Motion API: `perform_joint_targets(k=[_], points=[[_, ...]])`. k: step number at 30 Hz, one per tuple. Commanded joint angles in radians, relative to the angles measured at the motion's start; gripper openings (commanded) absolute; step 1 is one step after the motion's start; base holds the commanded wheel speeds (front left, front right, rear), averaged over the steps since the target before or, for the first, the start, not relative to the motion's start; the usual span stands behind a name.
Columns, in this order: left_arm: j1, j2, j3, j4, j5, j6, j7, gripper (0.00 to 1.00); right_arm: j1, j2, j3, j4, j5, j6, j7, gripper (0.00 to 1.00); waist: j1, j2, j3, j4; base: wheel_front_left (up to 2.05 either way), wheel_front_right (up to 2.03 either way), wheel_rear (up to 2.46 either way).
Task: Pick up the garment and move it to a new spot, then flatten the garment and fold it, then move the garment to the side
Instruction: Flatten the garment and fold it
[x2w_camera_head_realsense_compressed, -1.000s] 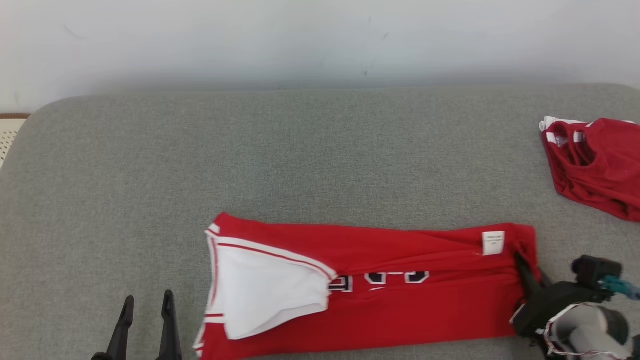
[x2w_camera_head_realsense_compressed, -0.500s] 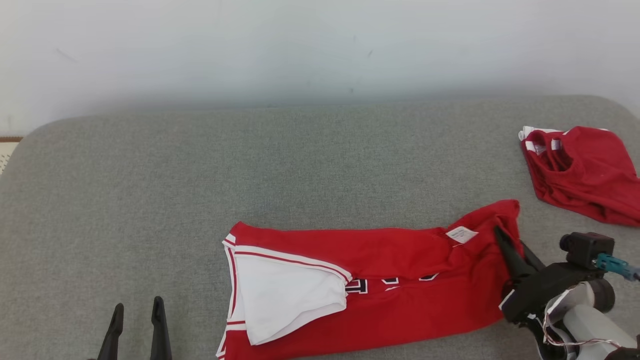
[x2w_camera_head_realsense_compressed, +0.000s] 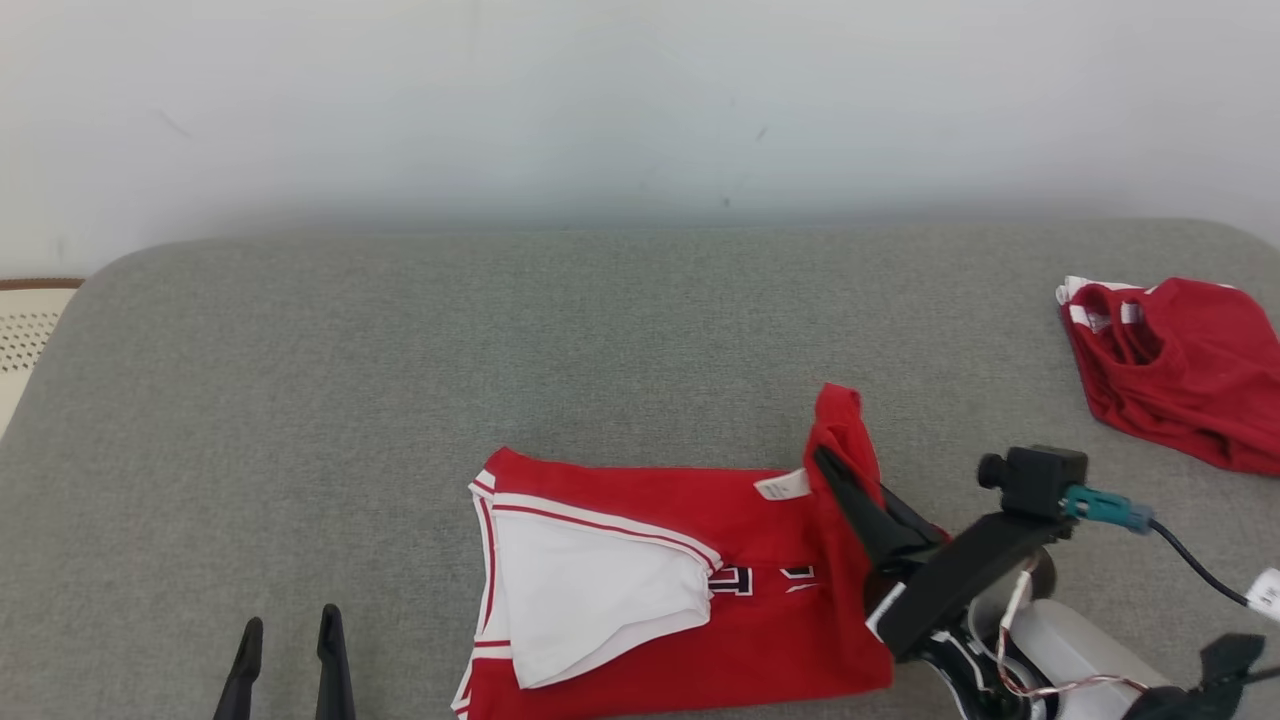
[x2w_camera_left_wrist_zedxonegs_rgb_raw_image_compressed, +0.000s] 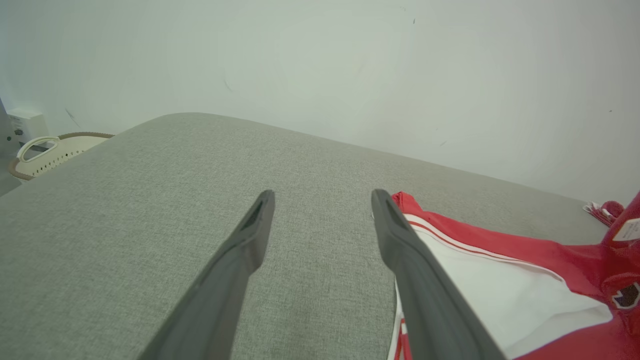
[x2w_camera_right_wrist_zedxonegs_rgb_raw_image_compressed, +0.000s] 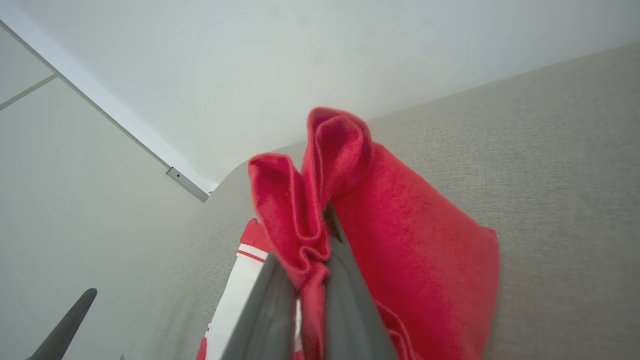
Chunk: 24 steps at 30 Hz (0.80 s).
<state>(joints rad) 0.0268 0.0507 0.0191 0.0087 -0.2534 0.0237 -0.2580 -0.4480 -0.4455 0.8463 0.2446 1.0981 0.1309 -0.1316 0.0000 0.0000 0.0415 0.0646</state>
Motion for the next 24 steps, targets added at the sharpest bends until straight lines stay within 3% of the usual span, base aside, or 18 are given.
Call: perform_joint_targets(k=[1,10,11,24], points=[[0.008,0.000,-0.004,0.005,-0.004,0.002,-0.008,1.00,-0.019,0.008,0.009,-0.006,0.005,0.000,0.004,0.00,0.0000,0.0000,0.001,0.012,0.00,0.00,0.00],[-0.016,0.000,-0.042,0.028,-0.027,0.008,-0.006,1.00,-0.116,0.101,0.086,0.045,0.016,0.000,0.021,0.00,0.0000,0.0000,0.003,0.073,0.00,0.00,0.00],[-0.029,0.000,-0.064,0.039,-0.043,0.011,-0.006,1.00,-0.159,0.163,0.108,0.112,0.036,0.000,0.019,0.00,0.0000,0.0000,0.010,0.108,0.00,0.00,0.00],[-0.069,0.001,-0.115,0.073,-0.069,0.016,-0.006,1.00,-0.246,0.281,0.170,0.328,0.081,0.000,0.017,0.00,0.0000,0.0000,0.043,0.179,0.00,0.00,0.00]])
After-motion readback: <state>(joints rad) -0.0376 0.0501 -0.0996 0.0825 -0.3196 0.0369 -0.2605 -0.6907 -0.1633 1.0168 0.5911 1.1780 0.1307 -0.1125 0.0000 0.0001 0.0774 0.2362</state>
